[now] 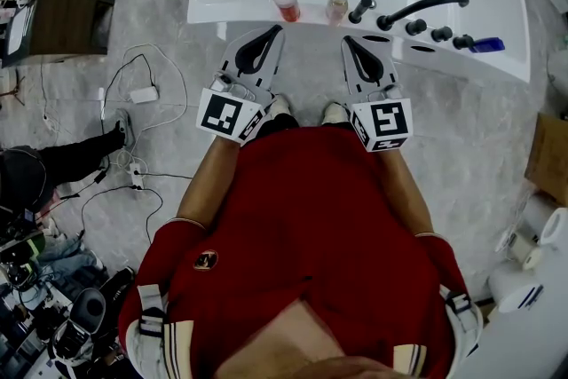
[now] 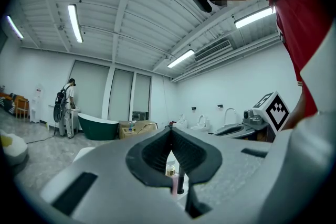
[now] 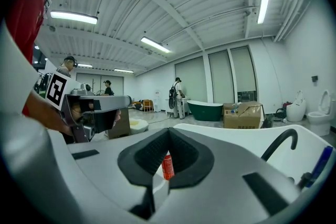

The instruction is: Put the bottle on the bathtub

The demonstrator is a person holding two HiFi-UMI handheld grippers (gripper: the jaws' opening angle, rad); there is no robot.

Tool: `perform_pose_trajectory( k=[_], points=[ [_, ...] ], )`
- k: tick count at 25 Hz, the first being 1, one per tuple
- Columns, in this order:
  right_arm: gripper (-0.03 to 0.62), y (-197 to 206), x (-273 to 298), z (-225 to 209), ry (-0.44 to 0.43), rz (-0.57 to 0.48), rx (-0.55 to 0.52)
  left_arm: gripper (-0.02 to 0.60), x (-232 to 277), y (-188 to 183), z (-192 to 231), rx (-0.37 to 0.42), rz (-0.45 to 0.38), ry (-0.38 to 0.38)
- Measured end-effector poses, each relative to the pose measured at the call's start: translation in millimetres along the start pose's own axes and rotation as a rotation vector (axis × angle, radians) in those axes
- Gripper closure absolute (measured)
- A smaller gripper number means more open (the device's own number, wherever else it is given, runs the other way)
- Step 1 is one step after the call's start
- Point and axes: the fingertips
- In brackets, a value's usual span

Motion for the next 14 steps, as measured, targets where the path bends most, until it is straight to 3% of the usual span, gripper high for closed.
perform_pose_trajectory(
  k=[14],
  points=[
    [0.595, 11.7, -3.1, 7.2, -0.006, 0.022, 0.003, 0.575, -11.4, 4.0, -1.6, 0.002, 0.004, -0.016]
  ],
)
Point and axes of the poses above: the fingertips, and each gripper's own axes: x forward along the fingers, z to its left, y out of its underside, and after that the axes turned 15 degrees about -x, right-handed
